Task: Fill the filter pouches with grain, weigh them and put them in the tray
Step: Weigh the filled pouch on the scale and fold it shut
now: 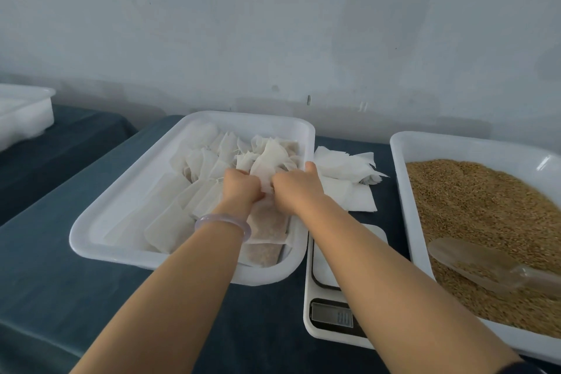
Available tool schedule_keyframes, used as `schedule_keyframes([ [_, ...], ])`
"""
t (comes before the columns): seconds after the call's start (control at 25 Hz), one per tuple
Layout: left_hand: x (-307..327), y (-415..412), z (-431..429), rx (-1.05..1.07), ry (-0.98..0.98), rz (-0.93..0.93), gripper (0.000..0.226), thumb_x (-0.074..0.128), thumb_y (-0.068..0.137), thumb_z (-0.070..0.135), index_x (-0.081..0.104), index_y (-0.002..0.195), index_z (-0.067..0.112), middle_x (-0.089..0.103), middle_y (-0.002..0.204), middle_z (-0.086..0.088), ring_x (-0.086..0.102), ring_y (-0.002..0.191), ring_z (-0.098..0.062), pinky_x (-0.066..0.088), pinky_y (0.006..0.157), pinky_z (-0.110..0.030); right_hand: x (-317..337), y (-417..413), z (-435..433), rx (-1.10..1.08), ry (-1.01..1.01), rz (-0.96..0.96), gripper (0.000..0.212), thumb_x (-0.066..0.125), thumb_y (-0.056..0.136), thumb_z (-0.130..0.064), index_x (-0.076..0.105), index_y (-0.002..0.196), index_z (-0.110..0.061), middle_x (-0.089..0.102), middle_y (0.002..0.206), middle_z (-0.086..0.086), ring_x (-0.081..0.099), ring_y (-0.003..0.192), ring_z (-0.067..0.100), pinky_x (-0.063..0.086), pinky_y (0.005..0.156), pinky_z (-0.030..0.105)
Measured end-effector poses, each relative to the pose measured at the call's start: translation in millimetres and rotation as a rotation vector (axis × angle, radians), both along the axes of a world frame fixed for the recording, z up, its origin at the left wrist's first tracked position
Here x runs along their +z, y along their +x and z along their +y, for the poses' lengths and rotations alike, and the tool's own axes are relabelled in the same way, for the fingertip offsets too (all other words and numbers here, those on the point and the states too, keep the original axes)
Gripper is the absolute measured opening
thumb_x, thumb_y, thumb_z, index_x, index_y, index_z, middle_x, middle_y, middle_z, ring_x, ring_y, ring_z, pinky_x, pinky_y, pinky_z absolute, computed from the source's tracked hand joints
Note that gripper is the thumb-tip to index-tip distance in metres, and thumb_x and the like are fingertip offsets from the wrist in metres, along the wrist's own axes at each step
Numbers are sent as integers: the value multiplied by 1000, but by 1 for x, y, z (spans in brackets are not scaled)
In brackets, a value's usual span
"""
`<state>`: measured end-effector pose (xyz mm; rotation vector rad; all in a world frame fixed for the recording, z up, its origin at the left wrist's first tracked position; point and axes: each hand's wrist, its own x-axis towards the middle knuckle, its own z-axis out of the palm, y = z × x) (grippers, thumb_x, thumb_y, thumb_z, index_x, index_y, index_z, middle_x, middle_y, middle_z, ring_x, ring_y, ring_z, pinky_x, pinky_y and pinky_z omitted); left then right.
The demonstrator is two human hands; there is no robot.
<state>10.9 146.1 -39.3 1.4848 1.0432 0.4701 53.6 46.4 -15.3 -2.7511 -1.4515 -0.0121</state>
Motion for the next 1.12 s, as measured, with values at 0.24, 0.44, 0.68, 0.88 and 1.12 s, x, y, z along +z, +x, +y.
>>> schedule_keyframes([
  [0.24,34,7,-42,-297,856,9,25,57,87,13,59,111,16,58,118,-4,52,109,-23,39,89,-30,16,57,-59,-291,427,265,31,41,97,-16,60,120,-10,60,123,7,54,112,25,41,88,28],
  [0.44,38,24,-90,-717,842,19,16,57,87,14,70,96,14,70,101,1,61,97,-17,42,87,-23,-13,71,-88,-235,-174,334,44,38,98,-18,35,142,-13,48,138,12,47,123,30,38,102,38],
  [0.68,23,24,-91,-789,957,100,14,57,84,16,69,93,16,71,96,2,61,96,-17,10,115,-26,-33,75,-81,-247,-158,138,37,41,93,-19,47,129,-12,48,128,12,43,121,32,41,95,42],
  [0.88,22,20,-91,-750,912,79,12,61,81,16,71,85,14,72,83,1,60,89,-18,23,108,-21,-34,70,-75,-264,-145,-36,32,42,92,-17,53,122,-13,52,123,8,42,120,28,40,86,35],
  [1.12,27,13,-93,-737,764,41,6,61,84,18,67,86,18,71,80,4,56,80,-11,35,102,-28,0,68,-94,-486,99,144,19,47,88,-9,64,95,-10,62,98,10,59,95,28,39,66,28],
])
